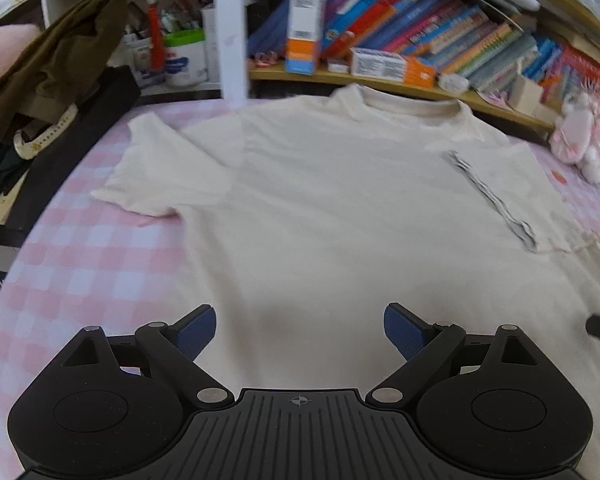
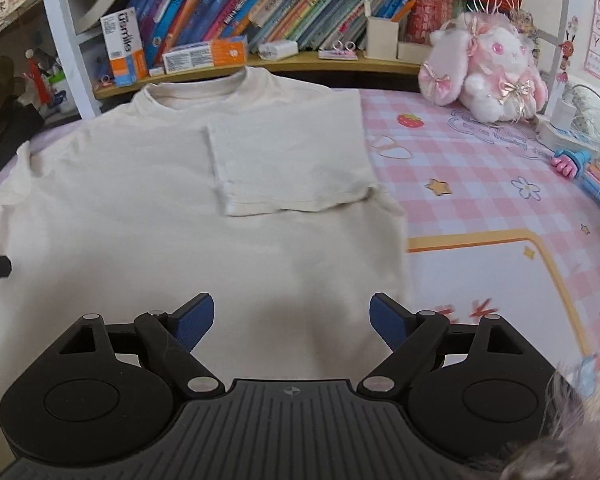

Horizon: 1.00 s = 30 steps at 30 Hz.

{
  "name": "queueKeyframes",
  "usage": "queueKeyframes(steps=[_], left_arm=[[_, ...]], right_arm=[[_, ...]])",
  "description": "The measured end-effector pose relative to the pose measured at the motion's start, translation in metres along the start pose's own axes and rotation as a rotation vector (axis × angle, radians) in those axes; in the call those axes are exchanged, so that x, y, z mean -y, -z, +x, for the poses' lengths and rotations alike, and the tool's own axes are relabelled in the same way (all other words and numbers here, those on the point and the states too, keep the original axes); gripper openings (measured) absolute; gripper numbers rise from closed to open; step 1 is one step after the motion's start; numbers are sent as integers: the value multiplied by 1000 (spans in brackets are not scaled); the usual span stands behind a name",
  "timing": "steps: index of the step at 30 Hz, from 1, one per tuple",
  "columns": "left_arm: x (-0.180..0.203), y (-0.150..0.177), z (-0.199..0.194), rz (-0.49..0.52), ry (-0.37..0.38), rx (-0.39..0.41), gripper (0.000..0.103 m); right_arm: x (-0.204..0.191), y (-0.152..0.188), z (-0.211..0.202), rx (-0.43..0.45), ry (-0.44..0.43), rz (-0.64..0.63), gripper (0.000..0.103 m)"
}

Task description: Fold clothes

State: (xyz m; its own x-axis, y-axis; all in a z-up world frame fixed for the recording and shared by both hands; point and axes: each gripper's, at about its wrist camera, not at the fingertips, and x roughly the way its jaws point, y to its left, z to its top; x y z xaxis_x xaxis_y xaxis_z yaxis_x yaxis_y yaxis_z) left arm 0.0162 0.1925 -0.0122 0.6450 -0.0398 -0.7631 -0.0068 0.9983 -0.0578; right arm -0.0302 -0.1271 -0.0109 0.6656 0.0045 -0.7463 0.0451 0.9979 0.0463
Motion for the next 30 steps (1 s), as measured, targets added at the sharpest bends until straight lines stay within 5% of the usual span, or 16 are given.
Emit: queueKeyframes(steps=[9, 19, 30], left_arm=[[-69, -14, 11, -41, 49, 4, 93], [-118, -23, 22, -157, 108, 11, 93], [-151, -55, 36, -177, -5, 115, 87]], right_arm=[[-72, 20, 2, -11, 69, 13, 87], [-108, 20, -6, -29, 139, 4, 88], [-126, 14, -9, -57, 171, -71, 88]])
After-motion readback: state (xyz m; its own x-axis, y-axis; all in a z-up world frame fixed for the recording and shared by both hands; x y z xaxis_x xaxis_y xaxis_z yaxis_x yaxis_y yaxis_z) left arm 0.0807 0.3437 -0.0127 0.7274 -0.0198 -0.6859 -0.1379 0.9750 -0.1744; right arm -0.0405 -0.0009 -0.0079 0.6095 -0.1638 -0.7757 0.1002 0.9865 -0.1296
